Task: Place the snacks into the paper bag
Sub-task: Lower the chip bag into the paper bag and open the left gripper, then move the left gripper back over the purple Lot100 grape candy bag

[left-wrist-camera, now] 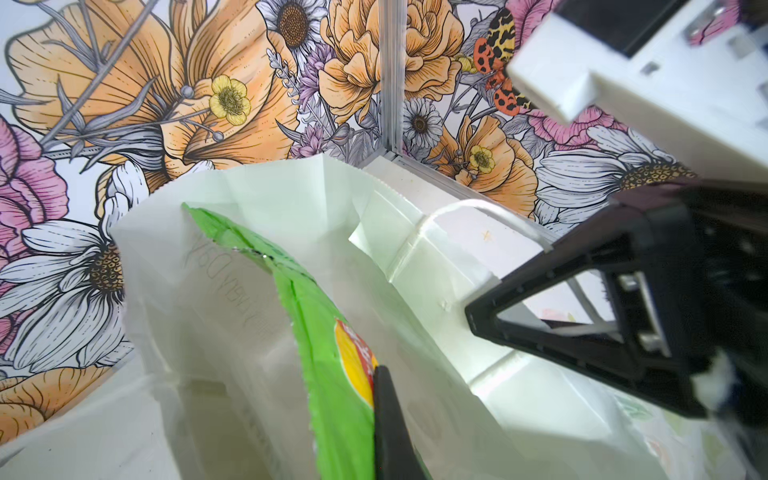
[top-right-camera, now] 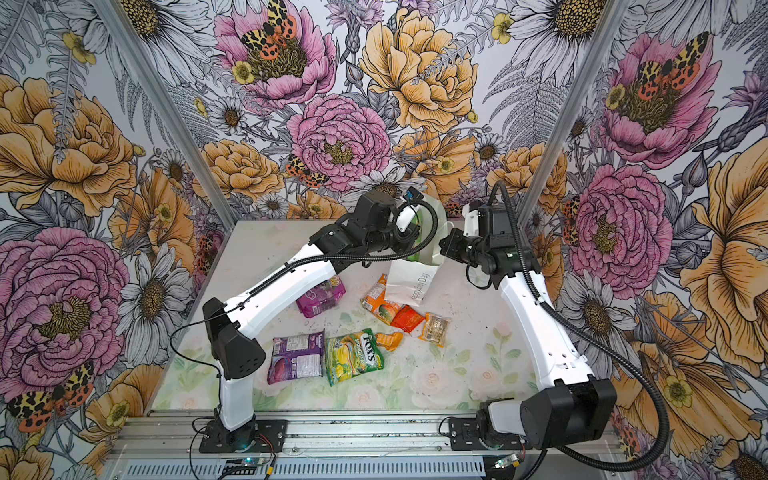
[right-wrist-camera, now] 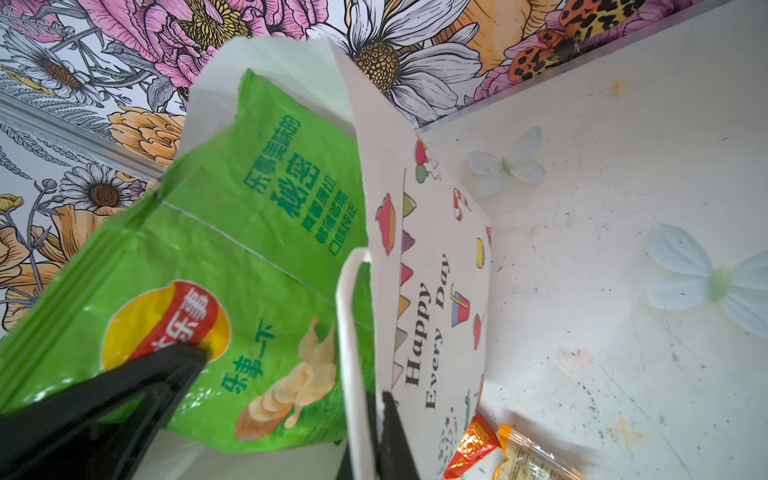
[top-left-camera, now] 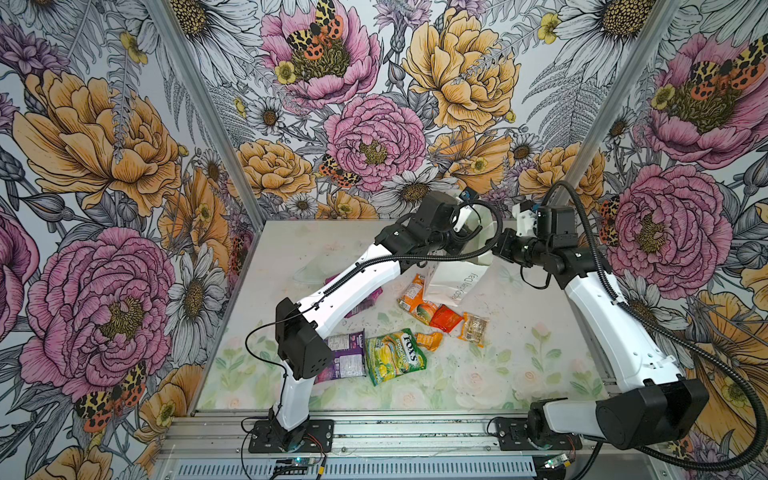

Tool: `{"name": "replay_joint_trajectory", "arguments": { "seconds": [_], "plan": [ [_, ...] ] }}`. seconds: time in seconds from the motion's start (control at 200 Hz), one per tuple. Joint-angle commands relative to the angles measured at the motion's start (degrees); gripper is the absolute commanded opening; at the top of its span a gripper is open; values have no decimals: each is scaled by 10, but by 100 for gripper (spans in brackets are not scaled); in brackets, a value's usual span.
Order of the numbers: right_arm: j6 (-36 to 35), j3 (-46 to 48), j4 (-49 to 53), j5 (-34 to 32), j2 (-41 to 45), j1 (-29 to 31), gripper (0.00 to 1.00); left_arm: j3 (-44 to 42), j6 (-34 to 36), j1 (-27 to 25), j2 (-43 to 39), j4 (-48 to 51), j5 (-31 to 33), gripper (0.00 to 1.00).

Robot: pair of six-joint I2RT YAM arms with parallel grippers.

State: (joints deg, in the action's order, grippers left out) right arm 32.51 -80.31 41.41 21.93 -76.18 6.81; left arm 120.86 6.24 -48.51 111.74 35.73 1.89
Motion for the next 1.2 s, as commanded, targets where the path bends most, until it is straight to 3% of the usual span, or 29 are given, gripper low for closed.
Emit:
{"name": "replay_joint_trajectory", "arguments": {
  "seconds": [0.0, 0.08, 0.145, 0.215, 0.305, 0.45, 0.54, 0.651, 0.781, 0.946, 1.081, 1.196],
  "plan": [
    [-18, -6, 6, -36, 19, 3, 0, -14, 9, 4, -22, -33, 16, 2],
    [-38, -25, 26, -61, 14, 4, 0, -15, 8, 0, -22, -33, 19, 11],
    [-50, -38, 40, -80, 11, 3, 0, -14, 6, -7, -21, -36, 38, 32],
    [-58, -49, 49, -94, 9, 2, 0, -14, 9, -17, -23, -43, 60, 47],
    [-63, -54, 52, -103, 10, -2, 0, -9, 5, -29, -23, -49, 77, 58],
    [-78, -59, 64, -131, 11, -3, 0, 5, -45, -34, -33, -47, 96, 68],
    [-86, -56, 69, -158, 19, -6, 0, 6, -110, -28, -45, -33, 147, 75],
    [-93, -46, 73, -185, 30, -9, 0, 7, -203, -10, -53, 12, 147, 78],
    [-91, -23, 75, -216, 45, -21, 0, -12, -247, -4, -68, 79, 178, 81],
    [-79, 7, 74, -220, 63, -49, 0, -107, -301, 44, -128, 138, 205, 82],
    [-77, 23, 73, -219, 72, -58, 0, -198, -297, 72, -181, 145, 291, 85],
    [-79, 32, 74, -220, 78, -63, 0, -245, -314, 117, -195, 163, 278, 88]
  ]
}}
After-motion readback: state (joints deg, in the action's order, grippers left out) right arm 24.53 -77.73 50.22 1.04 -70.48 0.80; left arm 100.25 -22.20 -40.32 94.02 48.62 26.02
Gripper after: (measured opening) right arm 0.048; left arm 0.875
